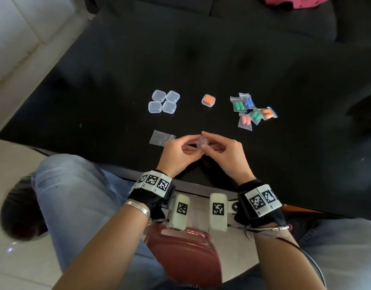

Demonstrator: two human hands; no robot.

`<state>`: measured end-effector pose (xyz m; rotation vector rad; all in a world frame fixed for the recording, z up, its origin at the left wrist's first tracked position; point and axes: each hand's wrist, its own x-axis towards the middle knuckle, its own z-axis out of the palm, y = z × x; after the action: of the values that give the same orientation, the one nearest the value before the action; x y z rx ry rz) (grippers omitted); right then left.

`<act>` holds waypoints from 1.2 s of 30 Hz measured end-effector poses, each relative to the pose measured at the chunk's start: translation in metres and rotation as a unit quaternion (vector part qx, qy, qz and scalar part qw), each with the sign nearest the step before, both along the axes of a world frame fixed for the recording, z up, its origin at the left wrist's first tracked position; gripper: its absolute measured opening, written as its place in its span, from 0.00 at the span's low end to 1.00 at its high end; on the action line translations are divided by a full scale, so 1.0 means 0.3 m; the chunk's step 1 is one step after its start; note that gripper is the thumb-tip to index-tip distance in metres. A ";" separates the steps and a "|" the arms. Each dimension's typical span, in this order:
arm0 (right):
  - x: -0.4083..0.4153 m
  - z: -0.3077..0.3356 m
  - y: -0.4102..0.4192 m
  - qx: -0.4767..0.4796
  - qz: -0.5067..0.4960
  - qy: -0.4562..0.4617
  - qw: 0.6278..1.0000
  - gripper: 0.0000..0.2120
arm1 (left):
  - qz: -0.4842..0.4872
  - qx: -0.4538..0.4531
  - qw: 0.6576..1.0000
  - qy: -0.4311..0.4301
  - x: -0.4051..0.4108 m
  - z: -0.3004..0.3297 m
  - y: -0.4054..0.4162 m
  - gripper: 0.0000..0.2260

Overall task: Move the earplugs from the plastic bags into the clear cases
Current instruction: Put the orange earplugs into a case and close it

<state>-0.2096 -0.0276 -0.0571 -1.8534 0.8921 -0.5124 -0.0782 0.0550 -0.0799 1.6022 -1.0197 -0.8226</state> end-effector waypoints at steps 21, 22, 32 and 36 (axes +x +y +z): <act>-0.011 0.004 -0.048 0.112 -0.064 0.002 0.992 0.06 | -0.062 0.027 0.977 0.200 0.040 0.050 0.006 0.10; -0.009 -0.002 -0.050 0.107 -0.061 0.026 0.992 0.06 | -0.066 0.033 0.978 0.193 0.039 0.053 0.003 0.10; -0.055 0.012 -0.151 -0.117 -0.139 0.141 0.973 0.10 | -0.022 0.133 0.959 -0.250 0.020 0.051 -0.111 0.11; -0.083 0.007 -0.210 -0.238 -0.132 0.227 0.935 0.17 | 0.019 0.143 0.955 -0.260 0.013 0.054 -0.116 0.13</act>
<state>-0.2346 -0.0905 -0.0551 -2.3619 1.4381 -0.5020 -0.0742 0.0203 -0.0636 2.1500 -1.2693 -0.5441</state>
